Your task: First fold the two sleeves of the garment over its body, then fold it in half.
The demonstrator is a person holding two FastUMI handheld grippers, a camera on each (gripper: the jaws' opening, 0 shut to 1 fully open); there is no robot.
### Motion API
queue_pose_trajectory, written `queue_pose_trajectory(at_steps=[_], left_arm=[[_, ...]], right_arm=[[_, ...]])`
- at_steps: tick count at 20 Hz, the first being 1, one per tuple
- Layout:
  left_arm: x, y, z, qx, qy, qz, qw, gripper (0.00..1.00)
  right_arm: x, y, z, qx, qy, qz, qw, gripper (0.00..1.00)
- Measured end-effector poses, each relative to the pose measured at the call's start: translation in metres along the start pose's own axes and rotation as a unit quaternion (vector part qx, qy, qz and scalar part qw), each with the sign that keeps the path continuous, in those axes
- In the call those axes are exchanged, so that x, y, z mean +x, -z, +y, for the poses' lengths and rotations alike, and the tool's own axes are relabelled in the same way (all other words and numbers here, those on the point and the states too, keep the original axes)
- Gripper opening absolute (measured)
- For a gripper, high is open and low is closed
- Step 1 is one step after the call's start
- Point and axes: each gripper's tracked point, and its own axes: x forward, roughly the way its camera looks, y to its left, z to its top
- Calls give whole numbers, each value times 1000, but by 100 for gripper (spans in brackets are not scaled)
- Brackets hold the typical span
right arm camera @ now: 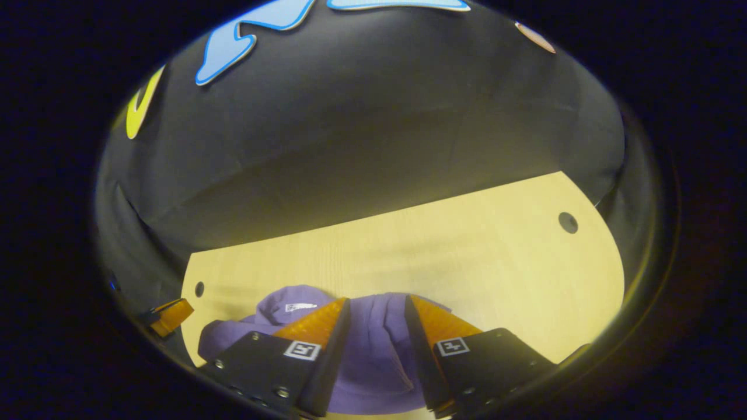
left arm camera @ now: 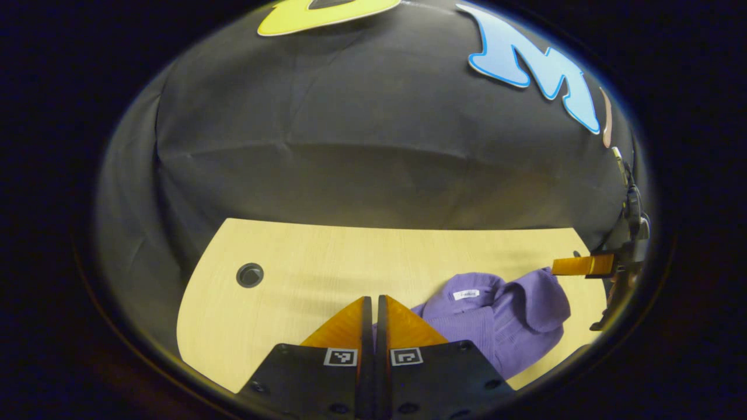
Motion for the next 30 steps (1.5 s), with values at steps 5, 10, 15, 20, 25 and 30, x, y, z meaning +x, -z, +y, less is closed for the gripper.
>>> queue_pose_trajectory(at_steps=[5, 10, 15, 20, 25, 30], left_arm=[[-16, -14, -5, -5, 4, -19, 1000, 6], [-42, -31, -14, -16, 12, -46, 999, 6], [-79, -51, -21, -28, 19, -81, 996, 6], [-126, -68, -23, -40, 22, -125, 991, 6], [-188, -84, -30, -49, 29, -186, 981, 6], [-264, -102, -36, -43, 17, -262, 964, 6]], right_arm=[[-24, -11, 7, -13, -6, -25, 1000, 70], [-60, -18, 21, -31, -18, -52, 998, 69], [-101, -23, 32, -42, -29, -78, 996, 69], [-148, -24, 45, -49, -43, -111, 992, 69], [-214, -32, 61, -57, -67, -179, 980, 69], [-287, -37, 71, -76, -81, -256, 960, 69]])
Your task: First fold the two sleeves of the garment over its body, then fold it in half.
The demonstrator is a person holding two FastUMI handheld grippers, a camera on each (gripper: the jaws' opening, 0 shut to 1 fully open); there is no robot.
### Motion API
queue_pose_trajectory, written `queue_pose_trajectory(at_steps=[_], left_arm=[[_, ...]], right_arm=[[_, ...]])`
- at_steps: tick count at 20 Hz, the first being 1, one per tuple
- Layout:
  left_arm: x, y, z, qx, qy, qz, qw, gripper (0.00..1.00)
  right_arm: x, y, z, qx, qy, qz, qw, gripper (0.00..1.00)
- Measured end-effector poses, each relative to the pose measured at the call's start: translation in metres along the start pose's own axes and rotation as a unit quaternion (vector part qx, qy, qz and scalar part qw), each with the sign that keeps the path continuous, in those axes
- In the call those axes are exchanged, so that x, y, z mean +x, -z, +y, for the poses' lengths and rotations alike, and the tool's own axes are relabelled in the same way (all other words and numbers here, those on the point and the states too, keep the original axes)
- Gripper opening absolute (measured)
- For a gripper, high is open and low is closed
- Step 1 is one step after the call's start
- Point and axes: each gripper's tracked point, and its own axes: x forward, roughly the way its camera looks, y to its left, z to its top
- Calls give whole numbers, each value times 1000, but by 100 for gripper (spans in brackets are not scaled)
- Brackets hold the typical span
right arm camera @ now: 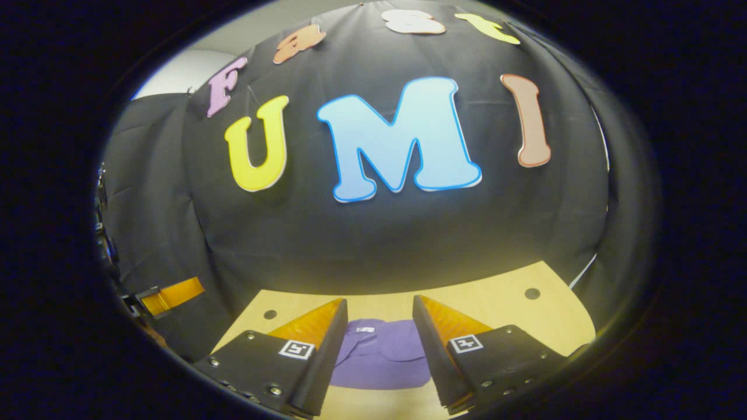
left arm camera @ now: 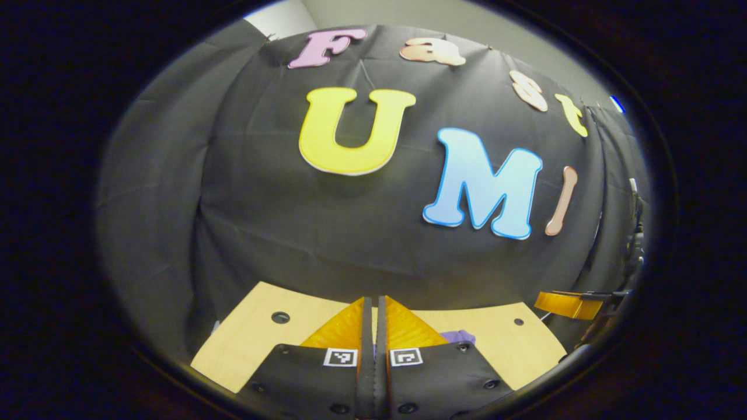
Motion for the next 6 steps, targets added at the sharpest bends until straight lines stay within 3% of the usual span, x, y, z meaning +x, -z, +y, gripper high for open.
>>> queue_pose_trajectory(at_steps=[4, 5, 6], left_arm=[[-33, -31, -7, 9, -4, -48, 999, 6], [-40, -34, -8, 9, 1, -52, 999, 6], [-46, -34, -7, 9, 2, -51, 999, 6]], right_arm=[[-45, -21, 10, -22, 3, -53, 998, 69], [-54, -21, 14, -23, 2, -55, 998, 60], [-60, -18, 17, -25, 0, -55, 998, 60]])
